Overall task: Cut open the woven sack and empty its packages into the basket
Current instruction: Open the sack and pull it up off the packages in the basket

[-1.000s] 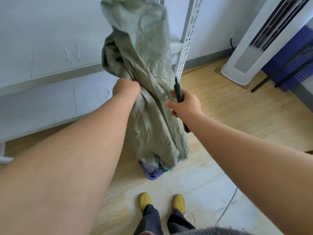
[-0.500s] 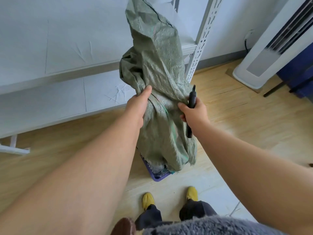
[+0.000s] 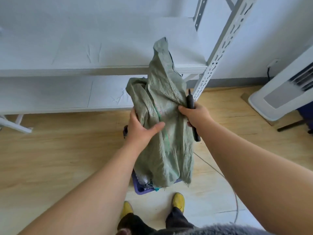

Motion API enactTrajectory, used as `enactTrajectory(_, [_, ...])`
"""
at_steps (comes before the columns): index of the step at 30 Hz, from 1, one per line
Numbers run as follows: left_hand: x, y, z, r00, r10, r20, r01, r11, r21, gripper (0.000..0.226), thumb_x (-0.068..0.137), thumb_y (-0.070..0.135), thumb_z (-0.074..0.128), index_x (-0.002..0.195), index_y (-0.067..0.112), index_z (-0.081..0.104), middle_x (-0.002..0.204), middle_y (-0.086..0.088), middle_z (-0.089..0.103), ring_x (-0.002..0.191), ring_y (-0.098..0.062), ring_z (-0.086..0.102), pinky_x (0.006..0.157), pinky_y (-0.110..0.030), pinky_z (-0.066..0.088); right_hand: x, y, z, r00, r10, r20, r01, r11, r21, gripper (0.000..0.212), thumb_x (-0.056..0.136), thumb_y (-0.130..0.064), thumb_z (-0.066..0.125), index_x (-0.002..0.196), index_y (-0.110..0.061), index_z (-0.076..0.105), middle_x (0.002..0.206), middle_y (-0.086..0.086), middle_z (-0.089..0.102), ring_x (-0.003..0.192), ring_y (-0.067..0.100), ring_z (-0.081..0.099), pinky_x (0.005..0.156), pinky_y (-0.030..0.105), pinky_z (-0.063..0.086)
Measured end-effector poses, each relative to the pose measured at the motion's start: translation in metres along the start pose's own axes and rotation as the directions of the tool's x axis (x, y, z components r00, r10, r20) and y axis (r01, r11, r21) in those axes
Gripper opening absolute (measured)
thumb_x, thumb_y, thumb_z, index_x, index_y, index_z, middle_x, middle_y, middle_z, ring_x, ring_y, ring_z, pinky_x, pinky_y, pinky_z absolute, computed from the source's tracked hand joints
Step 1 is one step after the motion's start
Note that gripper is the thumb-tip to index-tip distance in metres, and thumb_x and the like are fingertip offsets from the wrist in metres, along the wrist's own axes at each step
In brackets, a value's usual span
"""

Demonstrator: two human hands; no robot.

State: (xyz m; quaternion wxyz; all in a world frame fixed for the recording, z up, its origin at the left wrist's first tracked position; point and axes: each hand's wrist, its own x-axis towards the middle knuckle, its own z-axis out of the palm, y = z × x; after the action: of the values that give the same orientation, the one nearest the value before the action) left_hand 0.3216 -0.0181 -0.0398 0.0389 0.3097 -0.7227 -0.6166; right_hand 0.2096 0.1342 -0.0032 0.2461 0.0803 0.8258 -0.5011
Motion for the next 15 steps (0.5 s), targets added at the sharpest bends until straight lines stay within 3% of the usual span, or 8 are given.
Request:
enactTrajectory(3, [-0.007,-0.018,0.032,0.998,0.015,0.067,-0.020,0.996,0.082,0.094,0.051,0.050,0.087,0.130,0.029,0.039,0.121,0.016,0.055,0.116,-0.004,0.052,0.103,-0.030,0.043,-0.001,-0.013,-0.002,0.968,-0.112,0.225,0.156,0.970,-0.189,0.016,0.088,-0.028,0.067,0.100,-0.019,0.062,0.081,0.001,0.057,0.067,0.016,0.052,0.060,0.027,0.050])
enactTrajectory(5, [-0.009,-0.016,0.049,0.999,0.027,0.020,-0.028,0.995,0.092,0.061,0.065,0.035,0.085,0.115,0.026,0.054,0.105,0.020,0.058,0.102,0.003,0.052,0.088,-0.012,0.042,-0.005,-0.017,-0.003,0.908,-0.142,0.395,0.246,0.943,-0.226,0.007,0.089,-0.027,0.067,0.093,-0.023,0.062,0.080,-0.002,0.058,0.067,0.013,0.052,0.058,0.023,0.047])
enactTrajectory(7, [-0.005,-0.016,0.055,0.990,-0.072,-0.120,0.068,0.997,-0.036,0.033,0.074,0.026,0.081,0.098,0.027,0.057,0.096,0.016,0.061,0.096,-0.004,0.055,0.081,-0.016,0.044,-0.005,-0.017,-0.003,0.863,-0.164,0.478,0.301,0.926,-0.227,0.008,0.091,-0.026,0.065,0.094,-0.021,0.060,0.078,-0.003,0.058,0.061,0.010,0.050,0.059,0.022,0.047])
enactTrajectory(10, [0.008,-0.027,0.050,0.884,-0.330,-0.332,0.245,0.930,-0.273,0.025,0.077,0.030,0.078,0.083,0.021,0.055,0.093,0.006,0.064,0.099,-0.023,0.063,0.088,-0.033,0.050,0.006,-0.007,0.000,0.874,-0.223,0.431,0.281,0.957,-0.075,0.023,0.090,-0.020,0.067,0.112,-0.022,0.062,0.090,-0.004,0.067,0.060,0.011,0.053,0.061,0.029,0.049])
enactTrajectory(13, [0.013,-0.030,0.039,0.810,-0.397,-0.431,0.240,0.896,-0.374,0.029,0.083,0.026,0.072,0.106,0.016,0.057,0.103,0.002,0.065,0.094,-0.022,0.061,0.084,-0.031,0.048,0.018,0.010,0.004,0.925,-0.183,0.334,0.228,0.968,-0.101,0.029,0.086,-0.017,0.069,0.115,-0.022,0.065,0.102,-0.001,0.071,0.051,0.012,0.052,0.055,0.026,0.049])
enactTrajectory(15, [0.013,-0.031,0.025,0.741,-0.395,-0.544,0.230,0.909,-0.347,0.033,0.087,0.024,0.068,0.116,0.012,0.056,0.112,-0.002,0.065,0.097,-0.023,0.061,0.083,-0.030,0.046,0.024,0.022,0.005,0.952,-0.112,0.286,0.137,0.988,-0.068,0.028,0.086,-0.014,0.068,0.113,-0.017,0.067,0.093,0.001,0.070,0.049,0.012,0.052,0.052,0.024,0.048])
